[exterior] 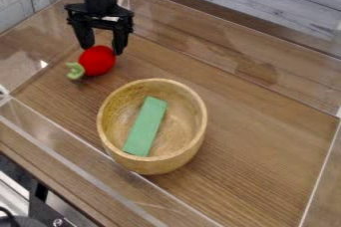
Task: Move the red object to the right side of the table
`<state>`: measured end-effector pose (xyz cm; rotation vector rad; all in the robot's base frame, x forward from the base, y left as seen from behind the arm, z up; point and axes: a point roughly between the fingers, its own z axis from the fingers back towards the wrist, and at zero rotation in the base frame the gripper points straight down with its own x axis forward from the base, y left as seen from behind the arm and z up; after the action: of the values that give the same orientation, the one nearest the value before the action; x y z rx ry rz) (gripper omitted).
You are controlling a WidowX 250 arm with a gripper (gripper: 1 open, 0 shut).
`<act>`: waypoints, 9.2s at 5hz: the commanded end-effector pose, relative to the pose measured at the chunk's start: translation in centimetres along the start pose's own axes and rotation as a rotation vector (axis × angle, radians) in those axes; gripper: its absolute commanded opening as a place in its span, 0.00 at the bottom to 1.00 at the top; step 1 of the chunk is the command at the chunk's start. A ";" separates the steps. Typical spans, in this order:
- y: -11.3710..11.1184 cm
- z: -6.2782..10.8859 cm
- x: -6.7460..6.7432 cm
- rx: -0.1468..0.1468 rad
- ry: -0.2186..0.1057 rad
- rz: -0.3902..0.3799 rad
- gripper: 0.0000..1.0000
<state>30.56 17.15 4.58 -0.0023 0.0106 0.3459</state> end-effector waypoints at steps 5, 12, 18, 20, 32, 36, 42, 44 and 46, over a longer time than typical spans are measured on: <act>1.5 0.2 1.6 -0.019 -0.016 0.029 1.00; 1.5 5.0 1.3 -0.065 -0.035 0.120 0.00; -0.5 -0.2 -2.6 -0.040 0.012 0.027 1.00; -1.3 -0.2 -3.9 -0.040 0.012 0.075 0.00; -25.6 4.8 -11.3 -0.165 0.053 -0.485 1.00; -20.2 9.5 -8.2 -0.131 -0.092 -0.341 1.00; -17.2 3.2 -2.6 -0.122 -0.120 -0.564 1.00; -17.3 2.7 -0.3 -0.119 -0.130 -0.618 1.00; -17.0 2.2 -0.1 -0.120 -0.137 -0.590 1.00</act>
<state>35.70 0.60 4.36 -0.1163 -0.0743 -0.2514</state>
